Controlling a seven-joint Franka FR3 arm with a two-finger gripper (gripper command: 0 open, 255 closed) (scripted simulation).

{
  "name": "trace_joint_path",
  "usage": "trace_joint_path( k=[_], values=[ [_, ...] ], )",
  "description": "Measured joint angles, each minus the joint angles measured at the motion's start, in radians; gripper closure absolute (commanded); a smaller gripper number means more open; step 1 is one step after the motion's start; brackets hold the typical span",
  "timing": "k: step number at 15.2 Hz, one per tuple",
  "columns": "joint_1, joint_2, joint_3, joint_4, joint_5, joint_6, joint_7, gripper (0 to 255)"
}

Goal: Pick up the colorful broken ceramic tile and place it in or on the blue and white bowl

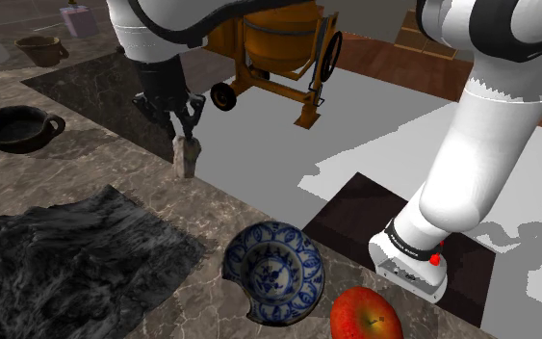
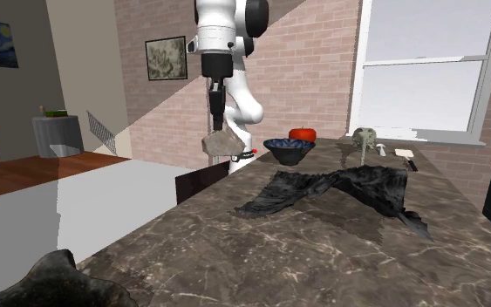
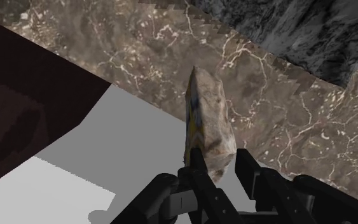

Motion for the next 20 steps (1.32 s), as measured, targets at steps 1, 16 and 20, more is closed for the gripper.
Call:
trace_joint_path(
  k=[1,16,20],
  values=[
    [0.002,0.001,0.000,0.015,-0.001,-0.014,0.000,255],
    [-0.007,-0.111,0.026,0.057,0.075,-0.141,-0.003,255],
    [-0.025,-0.270,0.034,-0.076,0.182,-0.122,-0.017,255]
  ],
)
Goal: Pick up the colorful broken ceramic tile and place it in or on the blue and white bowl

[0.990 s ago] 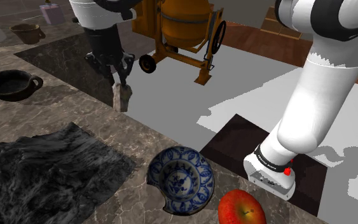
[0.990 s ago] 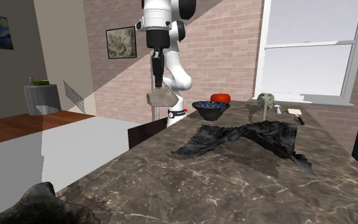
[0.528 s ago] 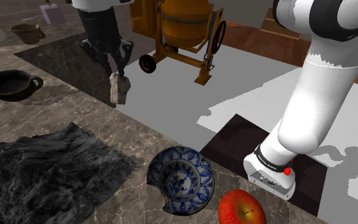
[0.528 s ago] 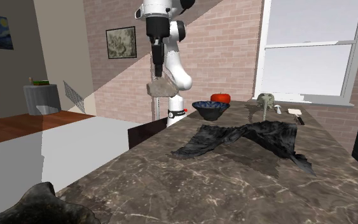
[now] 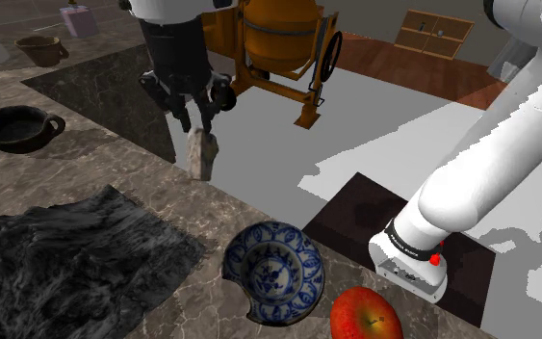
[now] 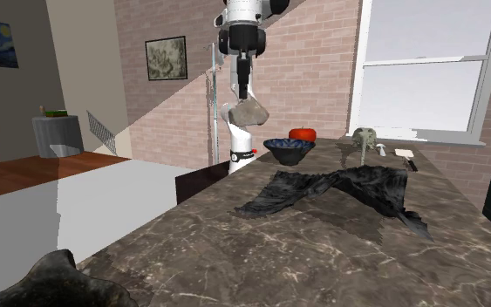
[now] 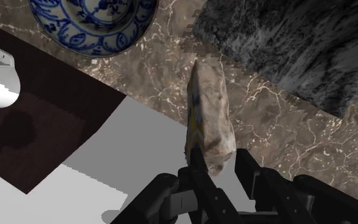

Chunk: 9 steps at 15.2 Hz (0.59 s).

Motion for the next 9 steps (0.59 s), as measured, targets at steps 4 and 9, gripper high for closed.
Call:
trace_joint_path(
  k=[4,9],
  values=[
    [0.011,-0.169,-0.015,-0.117,0.115,-0.007,-0.022,255],
    [0.033,-0.259,-0.033,-0.186,0.180,-0.001,-0.034,0]
  ],
)
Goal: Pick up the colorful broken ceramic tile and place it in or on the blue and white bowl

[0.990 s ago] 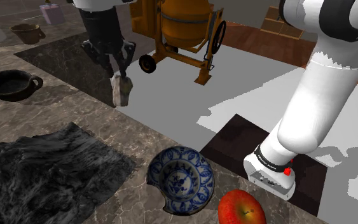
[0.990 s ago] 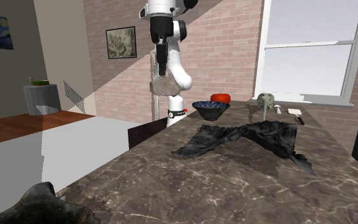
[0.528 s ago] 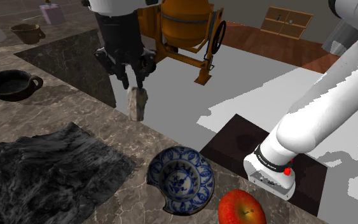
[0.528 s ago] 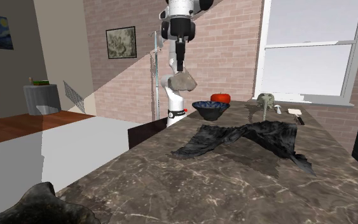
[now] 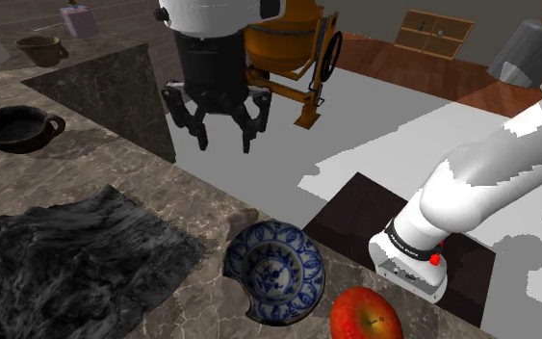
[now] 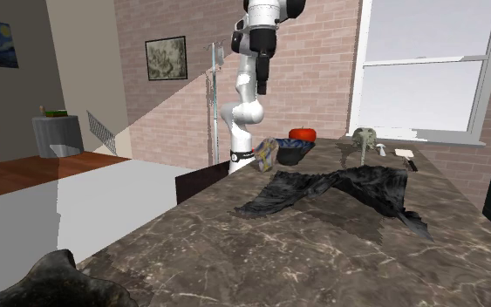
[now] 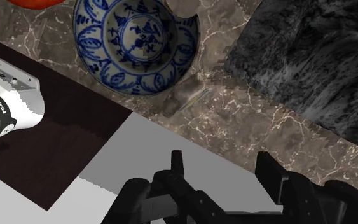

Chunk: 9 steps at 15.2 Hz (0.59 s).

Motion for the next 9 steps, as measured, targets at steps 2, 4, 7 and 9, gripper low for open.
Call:
trace_joint_path(
  k=[2,4,7,9],
  values=[
    [0.025,-0.076,-0.028,-0.117,0.074,0.080,-0.033,0],
    [0.056,-0.148,-0.057,-0.228,0.151,0.158,-0.070,0],
    [0.115,-0.239,-0.081,-0.395,0.270,0.287,-0.113,0],
    [0.148,-0.279,-0.089,-0.479,0.334,0.357,-0.137,0]
  ],
)
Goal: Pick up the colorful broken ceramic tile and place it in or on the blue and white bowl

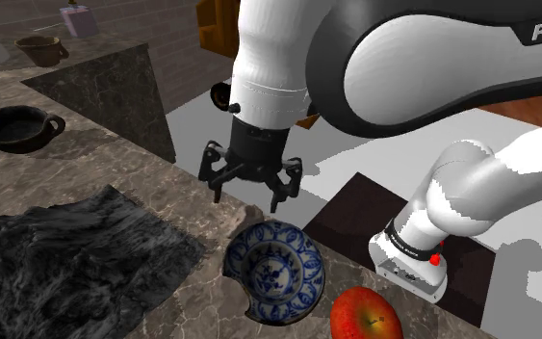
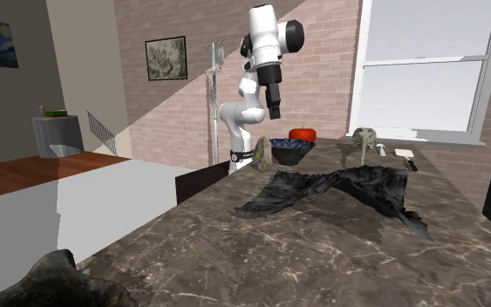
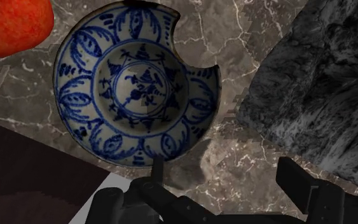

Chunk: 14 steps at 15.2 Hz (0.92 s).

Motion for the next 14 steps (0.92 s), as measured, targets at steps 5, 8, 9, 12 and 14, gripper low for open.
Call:
trace_joint_path(
  k=[5,8,9,12,14],
  values=[
    [0.011,0.013,0.031,-0.056,0.034,0.084,-0.002,0],
    [0.011,0.032,0.052,-0.078,0.042,0.128,-0.003,0],
    [0.010,0.034,0.054,-0.079,0.042,0.131,-0.003,0],
    [0.009,0.039,0.058,-0.080,0.042,0.138,-0.002,0],
    [0.009,0.039,0.058,-0.080,0.042,0.138,-0.002,0]
  ],
)
